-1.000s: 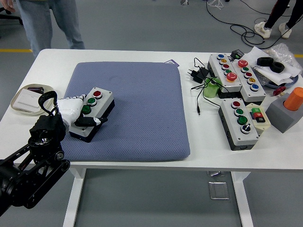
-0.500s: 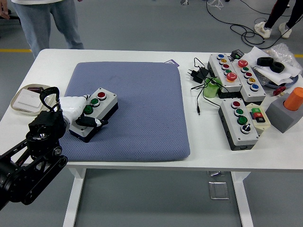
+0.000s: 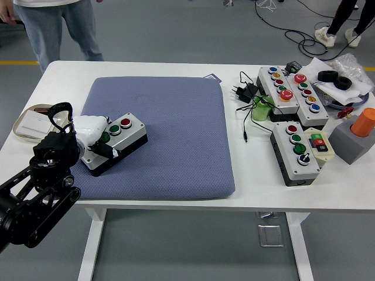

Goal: Pick up the button,place it on the desk,press the button,press the button

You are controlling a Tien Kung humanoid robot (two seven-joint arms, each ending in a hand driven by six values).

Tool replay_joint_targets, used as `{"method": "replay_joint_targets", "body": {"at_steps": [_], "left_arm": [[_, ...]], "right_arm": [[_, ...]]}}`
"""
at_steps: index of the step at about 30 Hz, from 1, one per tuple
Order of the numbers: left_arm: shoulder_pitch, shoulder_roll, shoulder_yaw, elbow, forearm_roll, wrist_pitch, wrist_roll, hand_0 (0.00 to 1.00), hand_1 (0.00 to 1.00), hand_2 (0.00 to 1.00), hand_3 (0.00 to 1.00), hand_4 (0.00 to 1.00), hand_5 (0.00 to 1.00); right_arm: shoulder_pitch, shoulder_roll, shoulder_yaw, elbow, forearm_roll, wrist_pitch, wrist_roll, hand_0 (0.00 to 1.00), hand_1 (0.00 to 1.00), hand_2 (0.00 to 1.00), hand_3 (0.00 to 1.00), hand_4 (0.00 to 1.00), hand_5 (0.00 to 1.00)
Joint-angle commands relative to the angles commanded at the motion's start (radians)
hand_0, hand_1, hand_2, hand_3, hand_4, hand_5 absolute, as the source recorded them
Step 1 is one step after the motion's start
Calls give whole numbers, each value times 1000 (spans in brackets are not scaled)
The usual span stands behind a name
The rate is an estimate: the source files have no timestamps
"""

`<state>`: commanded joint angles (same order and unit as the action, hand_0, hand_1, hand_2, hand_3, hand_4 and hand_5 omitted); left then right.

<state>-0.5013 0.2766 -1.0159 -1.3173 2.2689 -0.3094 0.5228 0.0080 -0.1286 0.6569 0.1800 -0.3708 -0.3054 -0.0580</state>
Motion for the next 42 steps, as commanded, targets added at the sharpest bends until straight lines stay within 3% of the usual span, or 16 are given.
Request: {"method": "replay_joint_targets", "body": {"at_steps": [1, 2, 7, 8, 13, 14, 16, 23, 25, 29, 33, 42], "left_arm": [[-2, 0, 0, 0, 0, 2, -3, 454, 428, 400, 583, 574, 2], [-4, 1, 1, 0, 0, 4, -5, 451, 374, 347, 468, 523, 2], [-18, 3, 4, 11, 0, 18, -25, 451, 374, 347, 468, 523, 2], [-19, 3, 4, 12, 0, 19, -27, 381, 298, 275, 373, 476, 2], [-19, 9, 5, 3, 0, 43, -70, 381, 298, 275, 373, 476, 2], [-19, 11, 5, 1, 0, 56, -87, 382, 282, 246, 324, 438, 2], [-21, 14, 5, -3, 0, 77, -127, 382, 282, 246, 324, 438, 2], [-43, 36, 23, -7, 0, 114, -341, 400, 280, 245, 319, 420, 2], [-63, 54, 56, -4, 0, 125, -425, 400, 280, 245, 319, 420, 2], [-92, 77, 106, 6, 0, 126, -522, 408, 286, 238, 311, 408, 2], [-119, 93, 144, 21, 0, 131, -570, 413, 288, 240, 311, 406, 2], [-167, 104, 217, 65, 0, 153, -603, 418, 291, 242, 310, 389, 2]], "right_arm": [[0, 0, 1, 0, -1, 0, 0, 636, 547, 583, 586, 268, 44], [0, 0, 1, 0, -1, 0, 0, 635, 547, 582, 586, 268, 44], [1, 0, 1, 0, -1, -1, 0, 635, 547, 582, 586, 268, 44], [1, 0, 1, 0, -1, -1, 0, 635, 545, 582, 586, 268, 45], [1, -1, 2, 0, -2, -2, 0, 635, 545, 582, 586, 268, 45], [1, -1, 2, 0, -2, -2, 0, 634, 545, 581, 586, 268, 45], [0, -1, 2, 0, -3, -2, 0, 634, 545, 581, 586, 268, 45], [2, -1, 0, 0, 1, -1, 0, 634, 544, 580, 586, 268, 44], [2, -1, 0, 0, 0, -1, 0, 634, 544, 580, 586, 268, 44], [2, -1, 0, 0, 0, -1, -1, 634, 544, 580, 586, 267, 45], [2, -1, -3, 0, 2, -1, -1, 634, 544, 580, 586, 267, 45], [4, -1, -6, 0, 1, -1, -3, 633, 544, 580, 586, 266, 45]]}}
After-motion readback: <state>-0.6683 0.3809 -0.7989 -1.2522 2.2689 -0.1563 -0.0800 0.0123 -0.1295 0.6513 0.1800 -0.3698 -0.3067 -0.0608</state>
